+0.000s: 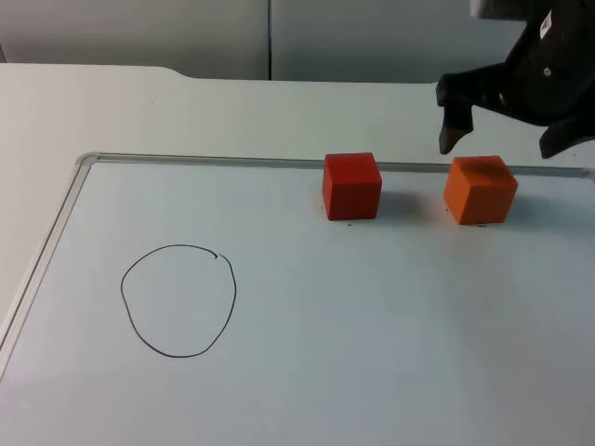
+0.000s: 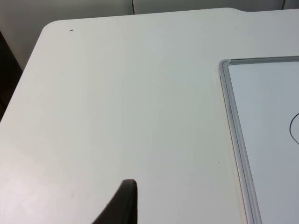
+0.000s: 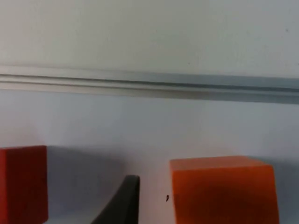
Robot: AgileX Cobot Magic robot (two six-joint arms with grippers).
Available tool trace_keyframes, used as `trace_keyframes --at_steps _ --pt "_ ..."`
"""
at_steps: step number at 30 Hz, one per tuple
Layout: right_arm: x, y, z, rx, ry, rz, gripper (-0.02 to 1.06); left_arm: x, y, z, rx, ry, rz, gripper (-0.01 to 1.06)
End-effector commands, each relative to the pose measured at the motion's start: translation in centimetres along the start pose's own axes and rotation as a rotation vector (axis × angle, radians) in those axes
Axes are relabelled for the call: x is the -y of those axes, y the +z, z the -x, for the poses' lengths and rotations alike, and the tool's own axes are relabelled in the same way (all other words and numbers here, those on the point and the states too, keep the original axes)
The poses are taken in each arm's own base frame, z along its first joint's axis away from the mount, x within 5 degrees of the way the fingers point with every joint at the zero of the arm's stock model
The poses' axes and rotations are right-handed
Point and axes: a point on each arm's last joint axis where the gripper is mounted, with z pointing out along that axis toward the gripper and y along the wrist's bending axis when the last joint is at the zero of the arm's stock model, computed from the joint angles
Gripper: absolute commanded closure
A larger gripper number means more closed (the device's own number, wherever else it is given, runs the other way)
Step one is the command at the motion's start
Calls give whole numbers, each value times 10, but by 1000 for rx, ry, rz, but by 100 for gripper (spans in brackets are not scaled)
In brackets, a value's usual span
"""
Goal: Pick up one cube with the left hand and another cube with the right hand. First place the cube in the right hand at the target position, then stack the cube in the left hand on top.
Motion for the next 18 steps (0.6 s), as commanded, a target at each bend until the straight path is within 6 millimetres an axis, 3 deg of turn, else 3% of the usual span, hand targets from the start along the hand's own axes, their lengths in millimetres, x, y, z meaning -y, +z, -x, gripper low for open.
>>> trace_keyframes --at_steps 1,9,13,16,18 --pt "-2 8 0 -1 12 7 7 0 0 0 13 -9 2 0" --pt "-3 34 -10 -48 20 4 7 0 0 0 13 -9 2 0" --pt "-4 37 -10 -48 32 13 7 0 0 0 13 -9 2 0" --pt "-4 37 -10 -47 32 13 12 0 0 0 13 -9 2 0" --pt "-4 37 -10 -47 32 13 25 0 0 0 13 -9 2 0"
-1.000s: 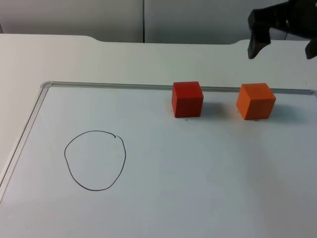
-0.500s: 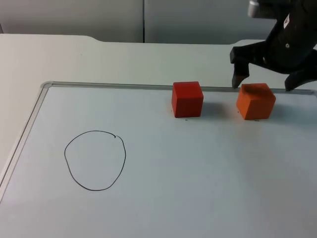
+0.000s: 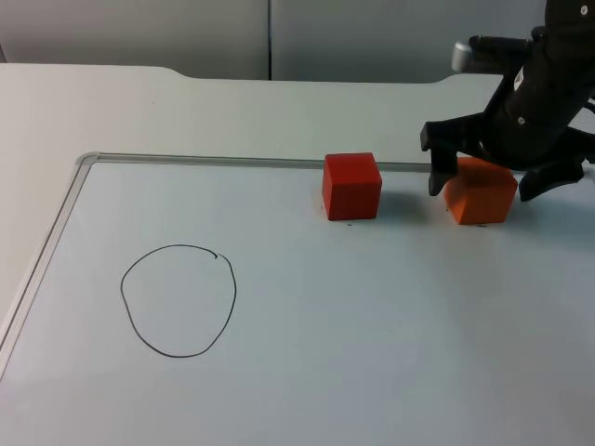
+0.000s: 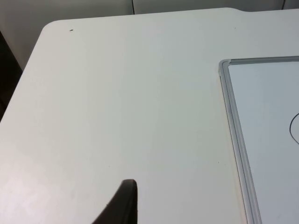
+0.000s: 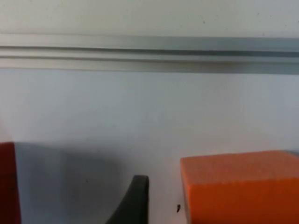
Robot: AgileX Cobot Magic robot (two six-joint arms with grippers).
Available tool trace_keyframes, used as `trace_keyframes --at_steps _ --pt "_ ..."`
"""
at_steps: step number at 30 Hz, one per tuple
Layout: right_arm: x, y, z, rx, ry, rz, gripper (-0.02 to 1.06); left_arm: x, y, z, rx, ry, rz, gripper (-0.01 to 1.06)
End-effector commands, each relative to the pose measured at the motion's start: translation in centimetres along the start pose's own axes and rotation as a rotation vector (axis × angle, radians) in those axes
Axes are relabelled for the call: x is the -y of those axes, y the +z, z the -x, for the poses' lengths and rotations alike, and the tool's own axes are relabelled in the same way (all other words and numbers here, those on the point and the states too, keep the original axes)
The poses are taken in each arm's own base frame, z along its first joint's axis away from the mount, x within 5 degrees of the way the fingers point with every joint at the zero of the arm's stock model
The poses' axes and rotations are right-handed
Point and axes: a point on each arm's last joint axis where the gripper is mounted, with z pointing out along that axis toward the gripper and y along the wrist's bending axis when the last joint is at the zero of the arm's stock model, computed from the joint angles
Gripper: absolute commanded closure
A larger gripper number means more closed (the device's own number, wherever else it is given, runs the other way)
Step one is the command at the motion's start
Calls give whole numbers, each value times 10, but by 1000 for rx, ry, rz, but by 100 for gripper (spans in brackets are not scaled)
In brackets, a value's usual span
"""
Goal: Pick up one cube with the left hand and another cube with the right hand. First place the cube in the right hand at the target position, then stack the cube in the left hand on top.
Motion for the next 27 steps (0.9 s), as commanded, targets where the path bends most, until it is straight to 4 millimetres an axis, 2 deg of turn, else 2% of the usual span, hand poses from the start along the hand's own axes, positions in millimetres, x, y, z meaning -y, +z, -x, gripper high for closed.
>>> trace_keyframes --at_steps 1,2,3,5,6,7,9,11,12,14,16,17,19,20,21,22,25,27 --pt "-2 -1 2 15 11 8 34 0 0 0 13 -9 2 0" --pt "-2 -1 2 15 11 8 34 0 0 0 13 -9 2 0" --pt "-2 -1 2 13 20 7 43 0 0 0 13 -9 2 0" --pt "-2 -1 1 9 25 5 63 0 0 0 13 -9 2 0" --pt "-2 -5 3 18 20 4 81 0 0 0 13 -9 2 0" --pt "-2 -5 3 18 20 4 81 0 0 0 13 -9 2 0" --pt "-2 -16 6 40 -32 6 105 0 0 0 13 -9 2 0" --pt "-2 -37 13 91 -53 11 105 0 0 0 13 -9 2 0" --pt "-2 -37 13 91 -53 11 105 0 0 0 13 -9 2 0" --pt "0 -66 20 162 -71 9 105 0 0 0 13 -9 2 0" --pt "2 -108 27 260 -95 8 105 0 0 0 13 -9 2 0" --pt "2 -108 27 260 -95 8 105 0 0 0 13 -9 2 0" --pt "6 -152 30 357 -128 -7 105 0 0 0 13 -9 2 0" --pt "12 -189 28 430 -150 -33 105 0 0 0 13 -9 2 0" --pt "15 -209 26 468 -162 -51 105 0 0 0 13 -9 2 0" --pt "15 -209 26 468 -162 -51 105 0 0 0 13 -9 2 0" --pt "28 -278 10 609 -178 -94 105 0 0 0 13 -9 2 0" --pt "34 -313 -4 676 -199 -96 105 0 0 0 13 -9 2 0"
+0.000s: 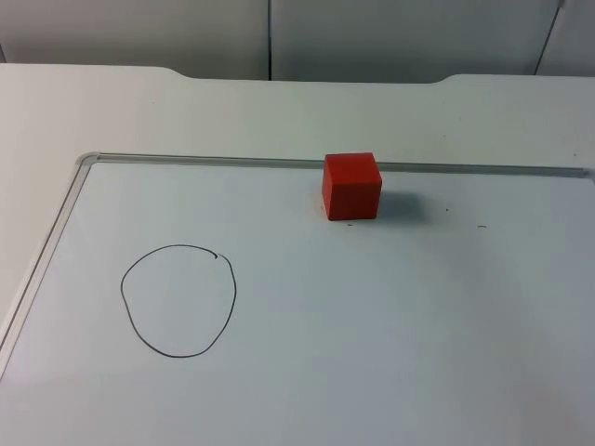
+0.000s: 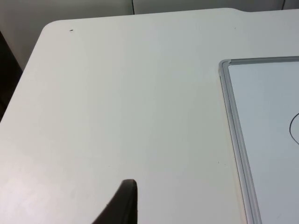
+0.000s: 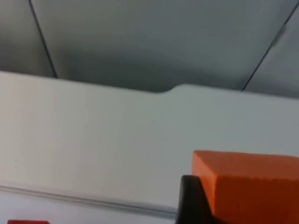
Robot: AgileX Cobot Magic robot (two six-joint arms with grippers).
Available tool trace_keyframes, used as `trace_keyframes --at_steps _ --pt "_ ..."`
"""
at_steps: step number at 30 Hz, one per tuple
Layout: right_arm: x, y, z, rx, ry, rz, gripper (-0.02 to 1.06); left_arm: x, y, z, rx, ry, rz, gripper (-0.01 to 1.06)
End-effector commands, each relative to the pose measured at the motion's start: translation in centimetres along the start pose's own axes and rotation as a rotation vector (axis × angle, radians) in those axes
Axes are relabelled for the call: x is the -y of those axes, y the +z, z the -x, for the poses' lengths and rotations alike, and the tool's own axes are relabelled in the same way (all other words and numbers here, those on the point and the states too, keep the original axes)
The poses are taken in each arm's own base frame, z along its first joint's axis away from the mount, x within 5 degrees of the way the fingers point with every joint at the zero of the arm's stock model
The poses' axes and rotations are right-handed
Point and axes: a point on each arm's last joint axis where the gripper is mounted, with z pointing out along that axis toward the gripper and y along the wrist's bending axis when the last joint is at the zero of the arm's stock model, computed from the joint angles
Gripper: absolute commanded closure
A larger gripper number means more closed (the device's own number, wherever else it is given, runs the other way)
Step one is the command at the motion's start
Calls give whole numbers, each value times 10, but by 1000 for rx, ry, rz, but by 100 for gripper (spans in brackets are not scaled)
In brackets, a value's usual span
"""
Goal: Pick up one cube with the left hand and another cube with the right hand. First place the cube in the right hand at the target position, then stack the cube in the left hand on top.
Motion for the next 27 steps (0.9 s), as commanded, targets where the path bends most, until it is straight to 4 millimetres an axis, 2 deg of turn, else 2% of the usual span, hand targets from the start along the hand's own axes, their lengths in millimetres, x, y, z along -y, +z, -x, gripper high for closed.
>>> trace_keyframes --at_steps 1,3,4,5,8,9,11,13,16,27 --pt "7 -29 6 51 -30 -14 105 0 0 0 13 -9 2 0" --pt "12 -63 6 121 -31 4 105 0 0 0 13 -9 2 0" --pt "16 -89 1 175 -28 16 105 0 0 0 13 -9 2 0" --pt "16 -89 1 175 -28 16 105 0 0 0 13 -9 2 0" --pt "24 -128 -12 286 7 26 105 0 0 0 13 -9 2 0" --pt "24 -128 -12 286 7 26 105 0 0 0 13 -9 2 0" --pt "27 -153 -18 338 35 49 105 0 0 0 13 -9 2 0" --pt "29 -166 -21 355 23 53 105 0 0 0 13 -9 2 0" --pt "30 -172 -23 361 26 51 105 0 0 0 13 -9 2 0" --pt "31 -171 -27 313 26 44 105 0 0 0 13 -9 2 0"
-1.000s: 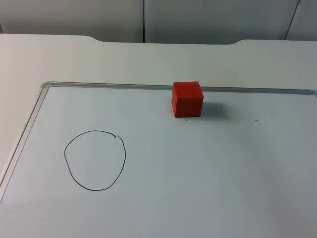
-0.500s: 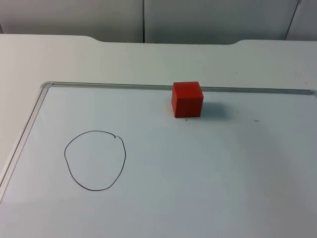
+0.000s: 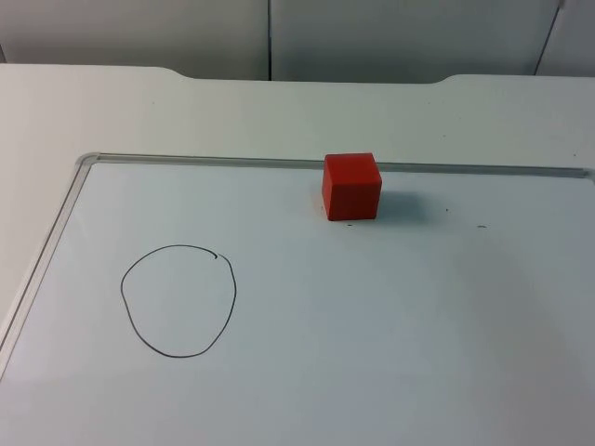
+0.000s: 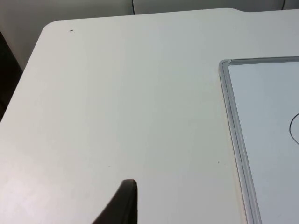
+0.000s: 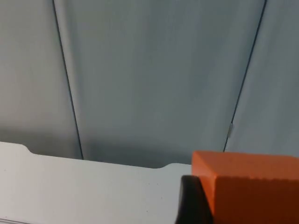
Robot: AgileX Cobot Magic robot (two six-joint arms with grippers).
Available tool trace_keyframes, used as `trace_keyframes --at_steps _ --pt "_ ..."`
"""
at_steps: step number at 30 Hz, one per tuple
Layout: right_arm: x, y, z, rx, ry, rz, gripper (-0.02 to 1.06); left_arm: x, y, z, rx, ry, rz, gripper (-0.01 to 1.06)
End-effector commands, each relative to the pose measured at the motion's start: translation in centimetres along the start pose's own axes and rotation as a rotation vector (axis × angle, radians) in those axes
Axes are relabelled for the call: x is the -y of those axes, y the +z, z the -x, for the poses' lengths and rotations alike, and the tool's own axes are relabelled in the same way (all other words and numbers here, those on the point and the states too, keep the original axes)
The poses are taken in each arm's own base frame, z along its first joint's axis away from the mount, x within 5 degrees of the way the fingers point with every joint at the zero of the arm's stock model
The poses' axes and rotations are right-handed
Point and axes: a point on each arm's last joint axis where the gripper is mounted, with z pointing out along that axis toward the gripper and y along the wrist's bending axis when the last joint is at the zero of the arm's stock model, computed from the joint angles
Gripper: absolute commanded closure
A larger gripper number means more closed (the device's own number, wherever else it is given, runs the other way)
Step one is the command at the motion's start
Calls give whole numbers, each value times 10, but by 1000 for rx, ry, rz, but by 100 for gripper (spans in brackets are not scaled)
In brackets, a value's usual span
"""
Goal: Pick up one cube with the left hand and another cube with the right hand. First place the cube in the right hand at the target position, then stack the cube in the left hand on top.
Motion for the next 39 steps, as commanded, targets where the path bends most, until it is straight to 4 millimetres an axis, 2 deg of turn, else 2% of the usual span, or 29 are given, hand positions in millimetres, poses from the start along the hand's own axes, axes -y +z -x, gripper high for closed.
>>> trace_keyframes --at_steps 1,24,27,28,32,33,36,37,38,39 --pt "0 0 -1 5 -5 4 105 0 0 0 13 -9 2 0" --pt "-3 0 1 19 1 33 105 1 -2 2 29 -12 -2 0" --pt "-3 0 1 19 1 33 105 2 -12 21 153 -35 -34 0" --pt "-3 0 1 19 1 33 105 2 -12 21 153 -35 -34 0" --pt "-3 0 1 21 3 34 105 8 -19 65 290 -22 -122 0" --pt "-3 0 1 21 3 34 105 8 -19 65 290 -22 -122 0" --pt "-3 -1 1 25 7 38 105 16 -4 107 291 -13 -227 0" --pt "-3 -1 1 25 7 38 105 17 1 112 276 1 -239 0" --pt "-3 -1 1 25 7 38 105 22 10 130 267 20 -299 0" --pt "-3 -1 1 25 7 38 105 22 10 130 267 20 -299 0"
